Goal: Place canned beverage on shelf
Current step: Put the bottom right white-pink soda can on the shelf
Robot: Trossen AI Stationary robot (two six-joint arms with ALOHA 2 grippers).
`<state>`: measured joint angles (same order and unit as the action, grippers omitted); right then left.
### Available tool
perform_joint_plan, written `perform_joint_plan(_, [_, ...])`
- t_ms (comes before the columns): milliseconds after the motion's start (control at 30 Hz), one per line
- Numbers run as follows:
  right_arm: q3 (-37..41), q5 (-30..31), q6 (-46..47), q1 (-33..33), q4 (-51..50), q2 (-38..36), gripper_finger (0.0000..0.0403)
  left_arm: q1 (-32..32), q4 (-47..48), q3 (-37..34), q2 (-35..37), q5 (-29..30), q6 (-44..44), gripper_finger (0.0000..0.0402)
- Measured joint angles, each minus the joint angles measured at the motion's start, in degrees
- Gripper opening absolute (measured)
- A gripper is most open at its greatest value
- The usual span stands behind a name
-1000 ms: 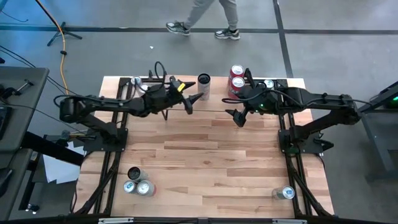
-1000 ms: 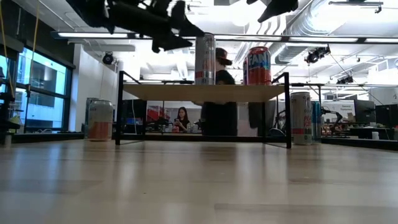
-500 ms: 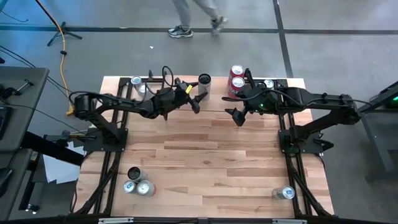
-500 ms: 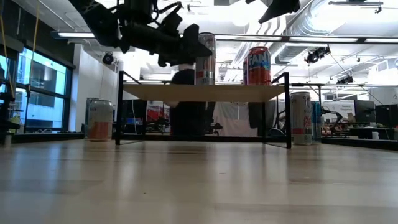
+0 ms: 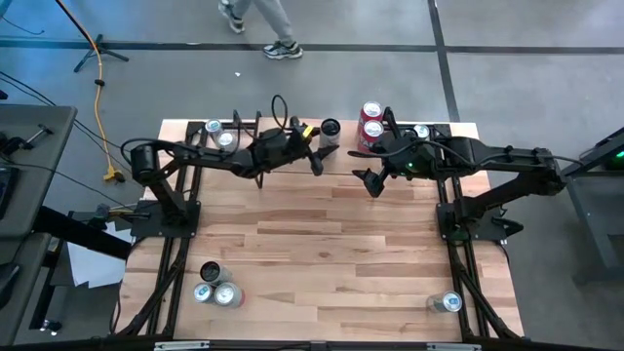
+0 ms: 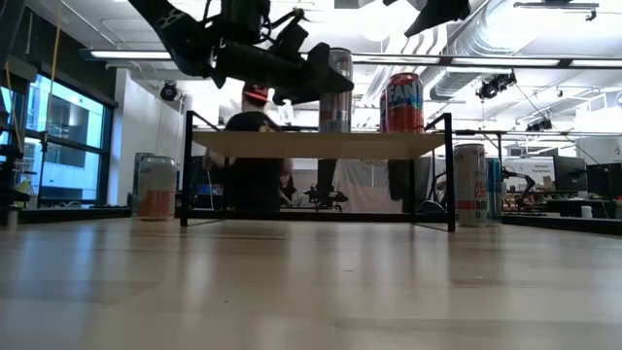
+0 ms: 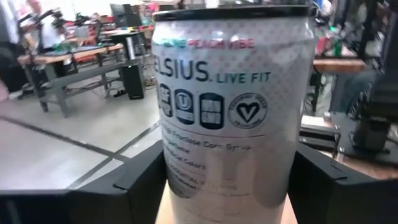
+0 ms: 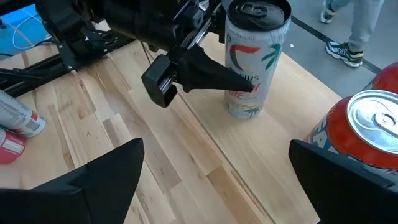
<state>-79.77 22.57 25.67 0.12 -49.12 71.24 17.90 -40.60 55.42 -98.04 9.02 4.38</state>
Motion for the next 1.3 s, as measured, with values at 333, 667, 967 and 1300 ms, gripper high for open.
perform_joint_plan(333, [0.0, 0.2, 0.0, 0.0, 0.0, 0.0, 0.0386, 6.8, 3.5, 5.2, -0.1, -8.6, 1.8, 0.0166])
perform_joint_plan(667, [0.0, 1.4, 1.0, 0.0, 0.3, 1.4, 0.0386, 12.5, 3.5, 11.8, -5.8, -33.6, -6.4, 0.0172])
perform_joint_plan(967, [0.0, 1.3, 1.1, 0.1, 0.4, 2.8, 0.0386, 14.2, 3.9, 19.0, -10.9, -36.5, -5.4, 0.0174])
perform_joint_plan(1300, [0.0, 1.5, 1.3, 0.8, 0.4, 2.9, 0.0386, 13.2, 10.2, 20.9, -13.0, -36.7, 1.7, 0.0197])
